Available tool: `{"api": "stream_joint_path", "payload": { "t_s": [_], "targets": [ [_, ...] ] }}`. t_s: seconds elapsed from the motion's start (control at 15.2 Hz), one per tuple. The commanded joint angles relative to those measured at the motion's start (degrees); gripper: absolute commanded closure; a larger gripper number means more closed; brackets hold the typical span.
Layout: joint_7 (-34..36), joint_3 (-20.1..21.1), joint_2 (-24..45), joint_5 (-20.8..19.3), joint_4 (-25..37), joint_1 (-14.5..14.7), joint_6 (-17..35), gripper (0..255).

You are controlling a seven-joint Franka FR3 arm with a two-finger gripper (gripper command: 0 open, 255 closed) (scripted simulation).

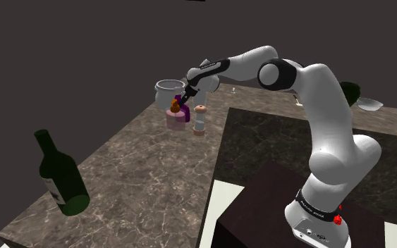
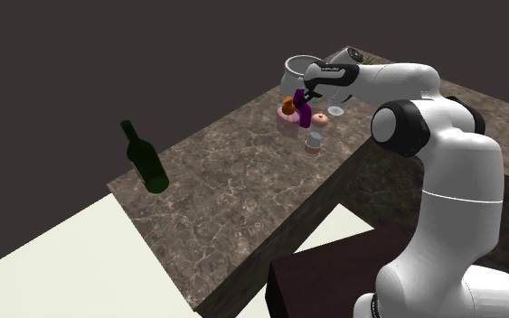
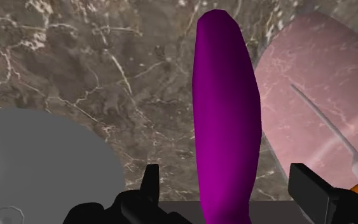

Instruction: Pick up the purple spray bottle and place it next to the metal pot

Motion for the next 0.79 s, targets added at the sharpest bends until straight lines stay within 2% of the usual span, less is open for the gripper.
{"api": "stream_joint_path", "payload": {
  "t_s": [0.0, 0.26, 0.73],
  "targets": [
    [0.0, 0.0, 0.0, 0.0, -0.1, 0.0, 0.0, 0],
    [-0.9, 0.5, -7.2, 1.1, -5.7, -2.3, -2.0, 0],
    [-0.9, 0.5, -7.2, 1.1, -5.7, -2.3, -2.0, 0]
  ]
}}
